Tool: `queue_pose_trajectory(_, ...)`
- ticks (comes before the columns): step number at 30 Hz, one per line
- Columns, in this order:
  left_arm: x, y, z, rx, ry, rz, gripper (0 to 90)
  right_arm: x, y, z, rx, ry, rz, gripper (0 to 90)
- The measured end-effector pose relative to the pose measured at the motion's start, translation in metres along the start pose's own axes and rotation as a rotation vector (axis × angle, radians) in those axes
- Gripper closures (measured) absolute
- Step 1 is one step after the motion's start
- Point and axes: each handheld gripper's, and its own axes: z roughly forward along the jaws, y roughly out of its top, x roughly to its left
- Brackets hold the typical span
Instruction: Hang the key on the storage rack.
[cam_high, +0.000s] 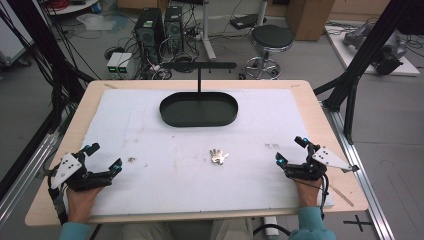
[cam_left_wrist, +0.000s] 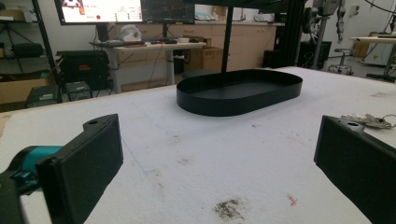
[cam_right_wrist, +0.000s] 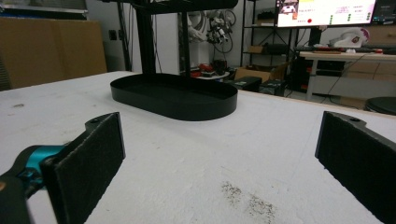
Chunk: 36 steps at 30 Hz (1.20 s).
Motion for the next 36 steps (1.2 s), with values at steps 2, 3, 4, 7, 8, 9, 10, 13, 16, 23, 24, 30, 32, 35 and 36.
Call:
queue_pose_trajectory(2,0.0,0.0,0.0,0.002,0.0,-0.003,1.7,-0.001,0.0,0.0,-0.005,-0.001,-0.005,0.6)
queue_pose_trajectory(3,0.0,0.0,0.0,0.0,-0.001,0.002,1.7,0.0,0.0,0.0,-0.001,0.001,-0.002,0.6)
queue_pose_trajectory(4,-0.001,0.0,0.0,0.003,-0.002,0.008,1.7,0.0,0.0,0.0,0.0,0.001,-0.008,0.6)
queue_pose_trajectory(7,0.0,0.0,0.001,0.0,-0.002,-0.003,1.7,0.0,0.0,0.0,0.0,0.0,-0.011,0.6)
queue_pose_trajectory(8,0.0,0.0,0.001,0.002,-0.002,-0.003,1.7,0.0,0.0,0.0,0.001,-0.002,-0.004,0.6)
queue_pose_trajectory(9,0.0,0.0,0.001,0.005,-0.004,-0.002,1.7,0.0,0.0,0.0,0.001,-0.002,-0.004,0.6)
queue_pose_trajectory(10,0.001,0.0,0.001,0.006,-0.004,-0.002,1.7,0.0,0.0,0.0,0.001,-0.002,-0.006,0.6)
queue_pose_trajectory(13,0.001,0.0,0.001,0.007,-0.004,-0.003,1.7,0.0,0.0,0.0,-0.001,-0.001,-0.01,0.6)
queue_pose_trajectory(16,0.0,0.0,0.001,0.007,-0.003,-0.003,1.7,0.0,0.0,0.0,-0.002,-0.003,-0.004,0.6)
queue_pose_trajectory(23,0.0,0.0,0.001,0.005,-0.004,-0.001,1.7,-0.001,0.001,0.001,0.009,-0.008,0.008,0.6)
queue_pose_trajectory(24,0.0,0.0,0.001,0.002,-0.003,-0.002,1.7,-0.002,0.003,0.003,0.044,0.002,0.033,0.6)
queue_pose_trajectory(30,0.0,0.0,0.001,0.002,-0.006,-0.003,1.7,0.003,0.025,0.011,0.117,0.048,0.017,0.6)
queue_pose_trajectory(32,0.0,0.0,0.0,0.003,-0.007,-0.002,1.7,0.007,0.046,0.02,0.162,0.081,0.016,0.6)
queue_pose_trajectory(35,0.001,0.0,0.0,0.002,-0.01,-0.003,1.7,0.011,0.059,0.028,0.209,0.112,0.003,0.6)
queue_pose_trajectory(36,0.001,0.0,0.0,0.002,-0.009,-0.003,1.7,0.016,0.071,0.037,0.255,0.138,-0.041,0.6)
